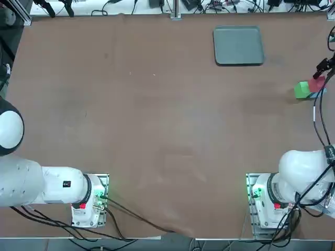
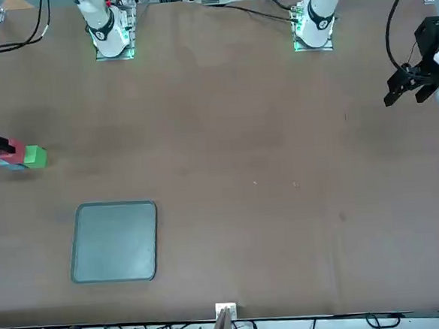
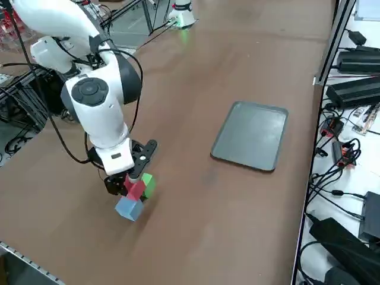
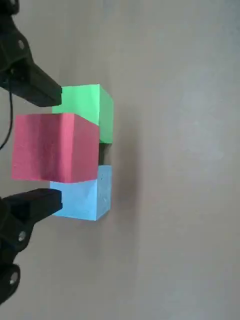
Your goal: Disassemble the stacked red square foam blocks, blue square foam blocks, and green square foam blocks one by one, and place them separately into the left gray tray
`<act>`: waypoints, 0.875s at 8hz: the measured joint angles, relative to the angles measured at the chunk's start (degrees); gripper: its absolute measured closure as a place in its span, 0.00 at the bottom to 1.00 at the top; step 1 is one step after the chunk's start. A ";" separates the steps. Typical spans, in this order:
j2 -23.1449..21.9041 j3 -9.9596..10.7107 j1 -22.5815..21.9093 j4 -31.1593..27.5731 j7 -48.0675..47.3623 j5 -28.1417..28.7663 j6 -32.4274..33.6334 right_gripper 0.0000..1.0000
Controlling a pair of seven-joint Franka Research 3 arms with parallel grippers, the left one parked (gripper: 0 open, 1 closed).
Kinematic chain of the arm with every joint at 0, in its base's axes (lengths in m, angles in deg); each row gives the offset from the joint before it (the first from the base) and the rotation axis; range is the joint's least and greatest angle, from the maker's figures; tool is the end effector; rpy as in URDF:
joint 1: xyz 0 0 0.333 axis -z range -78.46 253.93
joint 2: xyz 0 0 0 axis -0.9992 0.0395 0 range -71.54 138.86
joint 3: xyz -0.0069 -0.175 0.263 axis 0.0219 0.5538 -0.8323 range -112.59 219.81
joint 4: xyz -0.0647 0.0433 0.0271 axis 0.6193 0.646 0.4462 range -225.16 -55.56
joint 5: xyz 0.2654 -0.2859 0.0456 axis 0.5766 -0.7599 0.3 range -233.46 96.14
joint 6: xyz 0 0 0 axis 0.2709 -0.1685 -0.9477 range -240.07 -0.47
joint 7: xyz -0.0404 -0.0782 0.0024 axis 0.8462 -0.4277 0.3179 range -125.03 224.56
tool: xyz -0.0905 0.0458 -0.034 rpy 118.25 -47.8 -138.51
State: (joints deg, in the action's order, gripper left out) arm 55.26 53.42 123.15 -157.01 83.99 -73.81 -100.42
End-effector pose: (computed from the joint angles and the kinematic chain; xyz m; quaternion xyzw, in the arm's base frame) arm 0.5046 -0.3606 0.3008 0.9984 0.0185 -0.0530 0.0059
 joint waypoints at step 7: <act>0.64 0.01 0.73 -4.96 0.00 0.01 -6.84 0.00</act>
State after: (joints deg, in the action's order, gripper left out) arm 55.90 53.43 123.88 -161.97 83.99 -73.80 -107.26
